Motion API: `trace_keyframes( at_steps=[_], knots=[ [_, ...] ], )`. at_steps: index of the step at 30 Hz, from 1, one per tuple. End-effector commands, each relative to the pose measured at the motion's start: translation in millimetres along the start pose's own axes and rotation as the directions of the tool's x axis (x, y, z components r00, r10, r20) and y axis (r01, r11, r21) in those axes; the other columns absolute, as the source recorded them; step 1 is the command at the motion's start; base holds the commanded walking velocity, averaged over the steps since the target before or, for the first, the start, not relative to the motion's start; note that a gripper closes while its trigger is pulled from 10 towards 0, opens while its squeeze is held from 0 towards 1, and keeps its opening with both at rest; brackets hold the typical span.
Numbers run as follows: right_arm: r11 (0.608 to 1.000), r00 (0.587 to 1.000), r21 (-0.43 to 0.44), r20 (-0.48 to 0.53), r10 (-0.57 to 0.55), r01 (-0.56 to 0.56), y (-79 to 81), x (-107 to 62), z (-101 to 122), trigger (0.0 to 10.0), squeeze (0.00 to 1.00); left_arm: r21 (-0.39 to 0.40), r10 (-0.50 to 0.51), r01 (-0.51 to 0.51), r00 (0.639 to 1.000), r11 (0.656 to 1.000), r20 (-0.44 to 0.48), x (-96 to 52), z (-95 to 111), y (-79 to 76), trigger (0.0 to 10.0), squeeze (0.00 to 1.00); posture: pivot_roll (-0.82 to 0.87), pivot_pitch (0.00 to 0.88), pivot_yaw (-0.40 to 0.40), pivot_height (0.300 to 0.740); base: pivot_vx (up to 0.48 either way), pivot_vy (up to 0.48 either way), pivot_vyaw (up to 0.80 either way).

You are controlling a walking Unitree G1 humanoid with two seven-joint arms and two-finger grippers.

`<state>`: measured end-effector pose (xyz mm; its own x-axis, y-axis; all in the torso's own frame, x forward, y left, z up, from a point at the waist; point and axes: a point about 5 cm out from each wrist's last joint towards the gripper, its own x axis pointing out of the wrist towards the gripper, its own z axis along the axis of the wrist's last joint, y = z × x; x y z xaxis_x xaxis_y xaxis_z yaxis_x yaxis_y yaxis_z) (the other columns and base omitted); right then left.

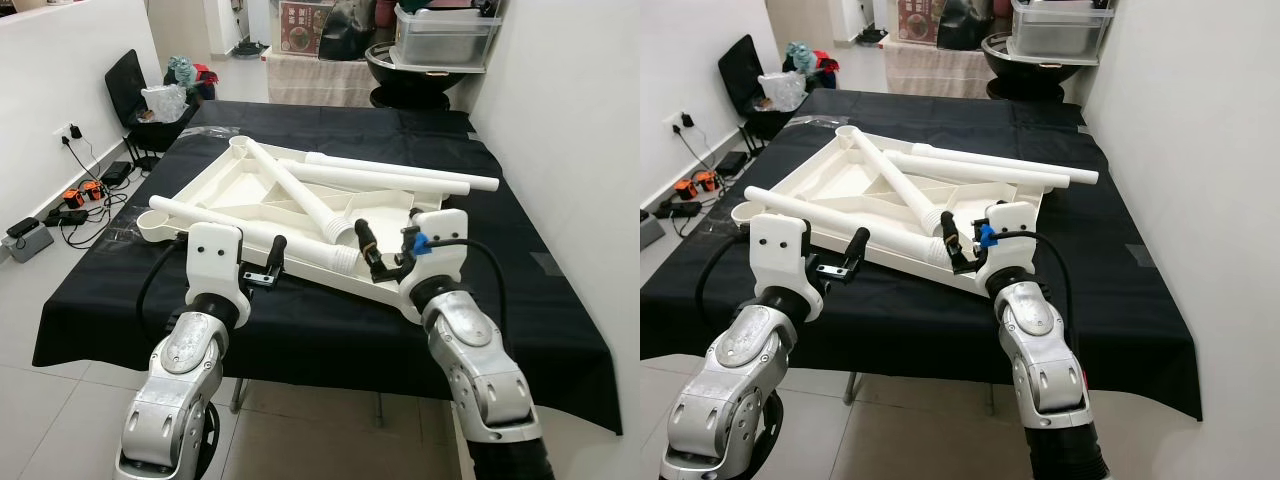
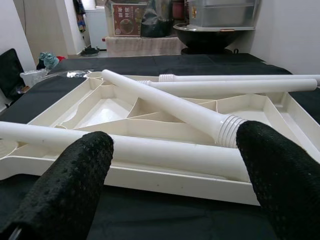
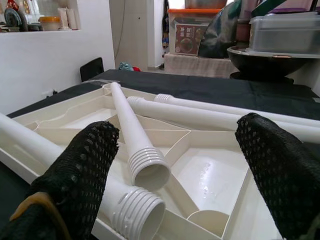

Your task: Building children table

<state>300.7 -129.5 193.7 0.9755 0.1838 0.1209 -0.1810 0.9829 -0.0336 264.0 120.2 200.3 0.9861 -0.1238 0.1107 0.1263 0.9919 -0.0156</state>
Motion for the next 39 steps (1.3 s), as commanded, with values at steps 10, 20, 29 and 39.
trace_keyframes(
  at_steps=[10, 20, 29, 39],
  knots=[
    [0.998, 0.994, 0.023, 0.096, -0.057, 0.055, -13.2, 8.6, 19.5, 10.0, 0.00, 0.004, 0.023, -0.023, 0.999, 1.000, 0.031, 1.3, 6.4, 3.8, 10.0, 0.00, 0.01, 0.013, -0.036, 0.740, 0.000, 0.000, 0.00],
    [0.996, 0.987, 0.019, 0.136, -0.084, 0.082, -23.4, 17.3, 31.7, 10.0, 0.00, 0.022, 0.061, -0.063, 0.996, 0.998, 0.072, 5.2, 18.2, 11.9, 10.0, 0.00, 0.02, 0.013, -0.045, 0.740, 0.000, 0.000, 0.00],
    [0.997, 0.985, 0.022, 0.155, -0.081, 0.078, -21.9, 16.9, 33.7, 10.0, 0.00, 0.023, 0.065, -0.067, 0.995, 0.998, 0.082, 5.5, 20.7, 11.7, 10.0, 0.00, 0.01, 0.009, -0.041, 0.740, 0.000, 0.000, -0.09],
    [0.997, 0.993, -0.055, 0.106, -0.043, 0.049, -15.6, 13.3, 19.4, 10.0, 0.00, 0.042, 0.054, -0.057, 0.997, 0.998, 0.055, -0.2, 12.2, 12.7, 10.0, 0.00, 0.01, 0.000, -0.038, 0.740, 0.000, 0.000, 0.40]
  ],
)
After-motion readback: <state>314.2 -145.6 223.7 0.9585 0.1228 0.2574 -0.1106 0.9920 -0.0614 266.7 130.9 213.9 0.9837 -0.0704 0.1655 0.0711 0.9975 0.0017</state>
